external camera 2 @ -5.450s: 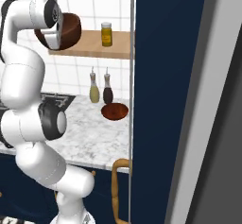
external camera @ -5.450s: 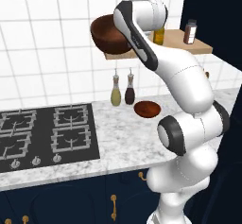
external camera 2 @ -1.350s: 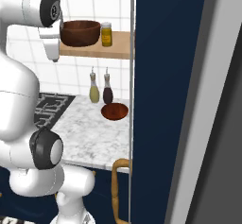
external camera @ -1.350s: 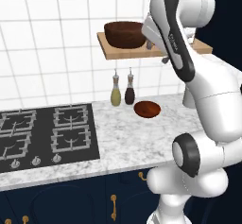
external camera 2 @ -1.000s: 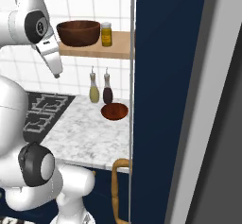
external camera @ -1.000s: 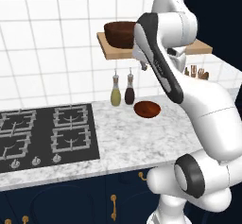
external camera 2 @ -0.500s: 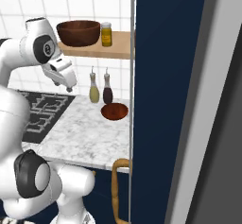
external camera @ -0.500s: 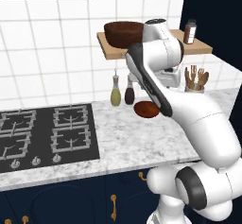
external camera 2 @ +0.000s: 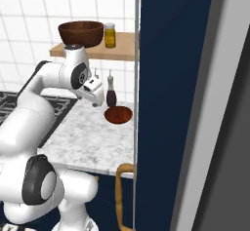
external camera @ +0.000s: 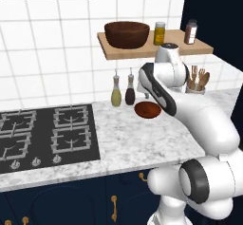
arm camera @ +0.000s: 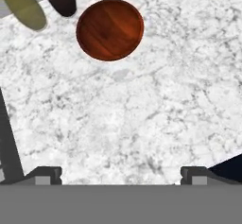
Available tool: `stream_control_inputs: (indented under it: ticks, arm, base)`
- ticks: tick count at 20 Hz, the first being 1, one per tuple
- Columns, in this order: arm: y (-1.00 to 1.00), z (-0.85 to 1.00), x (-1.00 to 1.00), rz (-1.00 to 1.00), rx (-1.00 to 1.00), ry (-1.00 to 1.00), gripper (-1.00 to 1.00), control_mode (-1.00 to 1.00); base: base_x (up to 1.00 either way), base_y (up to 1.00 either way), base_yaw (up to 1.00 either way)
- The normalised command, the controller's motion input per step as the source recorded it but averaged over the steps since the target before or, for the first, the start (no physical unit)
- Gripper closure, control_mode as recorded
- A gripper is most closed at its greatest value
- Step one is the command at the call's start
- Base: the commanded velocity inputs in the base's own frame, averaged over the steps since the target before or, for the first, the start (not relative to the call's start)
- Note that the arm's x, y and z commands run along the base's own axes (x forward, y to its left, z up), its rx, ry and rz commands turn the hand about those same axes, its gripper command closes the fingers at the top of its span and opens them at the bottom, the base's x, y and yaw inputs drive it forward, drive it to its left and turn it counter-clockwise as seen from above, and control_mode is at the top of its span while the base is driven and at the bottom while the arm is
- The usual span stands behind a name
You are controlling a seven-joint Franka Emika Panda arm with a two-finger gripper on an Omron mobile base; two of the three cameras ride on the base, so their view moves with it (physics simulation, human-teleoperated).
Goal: Pick up the bowls on the counter and stack them on top of one another in the open cabinet. Place the smaller bowl on top of the larger bowl.
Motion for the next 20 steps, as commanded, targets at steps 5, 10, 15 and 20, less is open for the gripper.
stream_control_inputs:
  ticks: [5, 10, 15, 20]
  arm:
    - [-0.45, -0.37, 0.43, 0.02, 0.05, 0.02, -1.0, -1.0]
    - [-0.21, -0.48, 0.03, 0.0, 0.0, 0.05, -1.0, -1.0]
    - [0.0, -0.75, 0.1, 0.0, 0.0, 0.0, -1.0, -1.0]
    - [-0.06, -0.53, 0.03, 0.0, 0.0, -0.01, -1.0, -1.0]
  base:
    - [0.0, 0.0, 0.0]
    - [0.0, 0.0, 0.0]
    - [0.0, 0.0, 0.0]
    - [0.0, 0.0, 0.0]
